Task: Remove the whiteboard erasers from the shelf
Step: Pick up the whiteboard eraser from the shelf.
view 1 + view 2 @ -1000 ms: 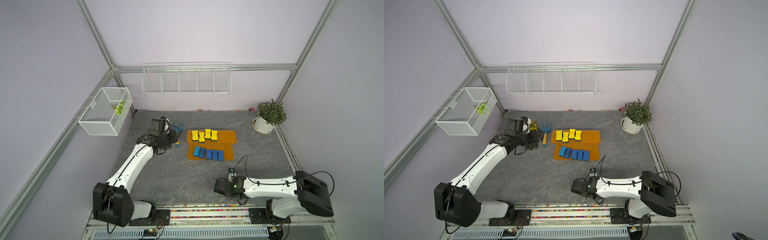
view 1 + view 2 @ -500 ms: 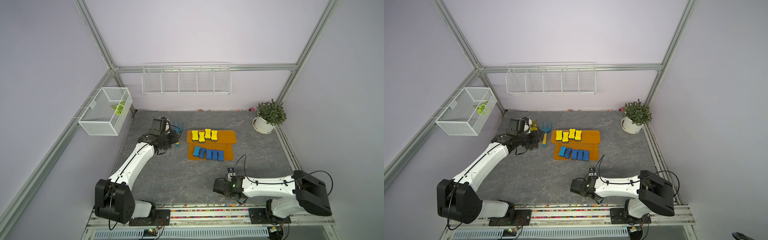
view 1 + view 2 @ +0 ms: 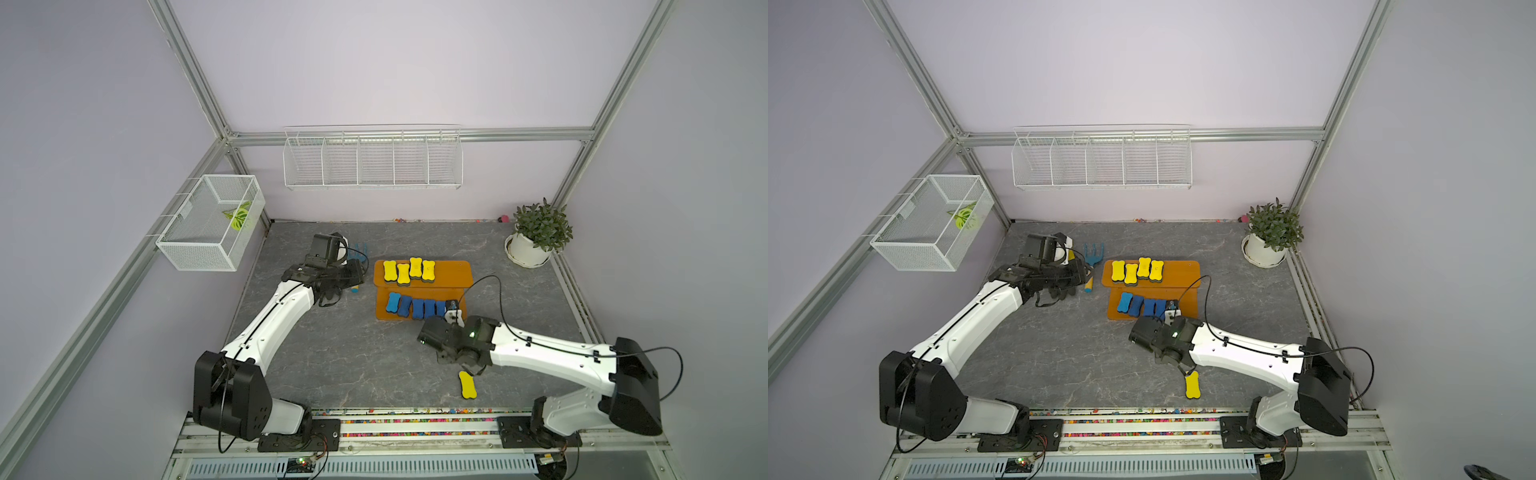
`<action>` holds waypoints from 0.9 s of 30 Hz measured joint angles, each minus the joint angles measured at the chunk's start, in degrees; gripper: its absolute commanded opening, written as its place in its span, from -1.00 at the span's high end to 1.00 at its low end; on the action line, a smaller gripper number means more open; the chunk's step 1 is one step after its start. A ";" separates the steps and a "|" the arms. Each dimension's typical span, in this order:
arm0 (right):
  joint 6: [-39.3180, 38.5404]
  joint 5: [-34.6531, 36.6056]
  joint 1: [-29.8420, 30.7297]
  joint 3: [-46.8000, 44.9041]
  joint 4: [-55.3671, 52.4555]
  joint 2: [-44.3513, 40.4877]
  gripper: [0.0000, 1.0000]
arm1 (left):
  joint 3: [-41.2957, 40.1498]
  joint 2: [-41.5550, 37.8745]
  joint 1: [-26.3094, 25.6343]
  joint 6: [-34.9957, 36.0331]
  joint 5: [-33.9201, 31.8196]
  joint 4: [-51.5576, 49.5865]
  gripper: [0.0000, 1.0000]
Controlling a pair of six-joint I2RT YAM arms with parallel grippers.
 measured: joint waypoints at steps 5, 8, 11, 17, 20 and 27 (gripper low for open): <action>-7.91 -4.31 -9.73 6.29 5.35 -0.42 -0.07 | 3.13 2.23 -0.04 0.02 1.22 -0.26 0.11; -11.41 -7.43 -15.21 8.85 9.79 -0.42 -0.05 | 4.07 2.45 -0.04 0.00 1.88 -0.33 0.13; -13.62 -10.99 -20.31 9.99 14.36 -0.33 0.00 | 4.63 2.45 -0.04 -0.28 3.06 -0.13 0.14; -14.84 -18.16 -27.21 13.75 19.80 3.78 0.06 | 4.63 2.51 -0.04 -0.87 4.66 0.09 0.14; -15.26 -21.42 -28.46 15.82 21.55 6.91 0.10 | 4.63 2.82 -0.04 -0.90 4.70 0.11 0.14; -15.58 -28.89 -30.93 19.74 23.43 13.46 0.21 | 4.63 3.72 -0.04 -1.29 5.25 0.50 0.14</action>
